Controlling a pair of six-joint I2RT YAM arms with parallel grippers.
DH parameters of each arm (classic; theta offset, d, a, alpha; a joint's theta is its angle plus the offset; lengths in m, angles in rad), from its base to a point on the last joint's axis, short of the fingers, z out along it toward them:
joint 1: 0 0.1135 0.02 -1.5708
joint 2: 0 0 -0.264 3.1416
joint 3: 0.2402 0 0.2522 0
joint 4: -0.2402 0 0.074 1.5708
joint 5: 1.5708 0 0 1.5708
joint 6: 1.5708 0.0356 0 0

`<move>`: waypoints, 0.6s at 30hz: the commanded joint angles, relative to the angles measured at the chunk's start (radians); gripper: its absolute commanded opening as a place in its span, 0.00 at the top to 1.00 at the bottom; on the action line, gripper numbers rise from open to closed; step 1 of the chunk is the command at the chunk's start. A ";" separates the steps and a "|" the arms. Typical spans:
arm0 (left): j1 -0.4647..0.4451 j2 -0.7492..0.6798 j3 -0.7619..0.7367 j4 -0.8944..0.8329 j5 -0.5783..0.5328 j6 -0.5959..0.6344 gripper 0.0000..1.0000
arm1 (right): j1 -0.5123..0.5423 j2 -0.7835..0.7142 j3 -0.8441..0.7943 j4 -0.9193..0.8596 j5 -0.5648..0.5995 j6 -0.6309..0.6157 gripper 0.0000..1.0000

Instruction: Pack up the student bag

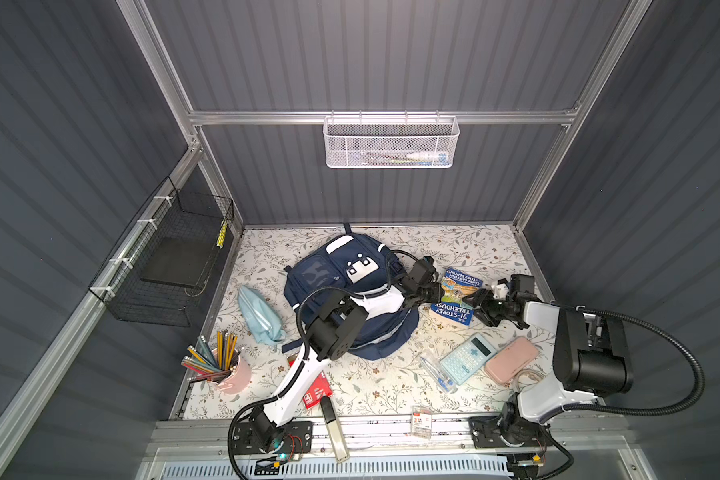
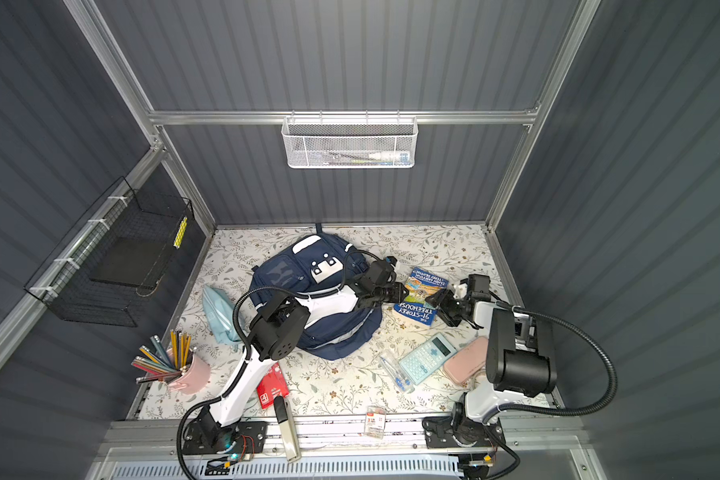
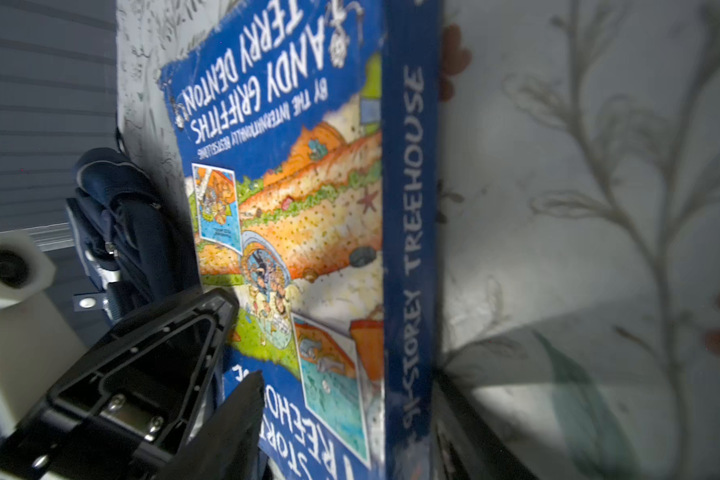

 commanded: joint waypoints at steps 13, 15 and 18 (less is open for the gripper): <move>-0.020 -0.016 -0.006 -0.112 0.035 -0.001 0.66 | 0.026 -0.122 -0.040 0.057 -0.044 -0.022 0.97; -0.017 -0.043 -0.002 -0.114 0.030 0.005 0.59 | 0.027 -0.182 -0.042 0.039 -0.038 -0.027 1.00; -0.014 -0.102 0.000 -0.123 0.017 0.017 0.47 | 0.026 -0.308 -0.050 0.015 -0.035 -0.028 1.00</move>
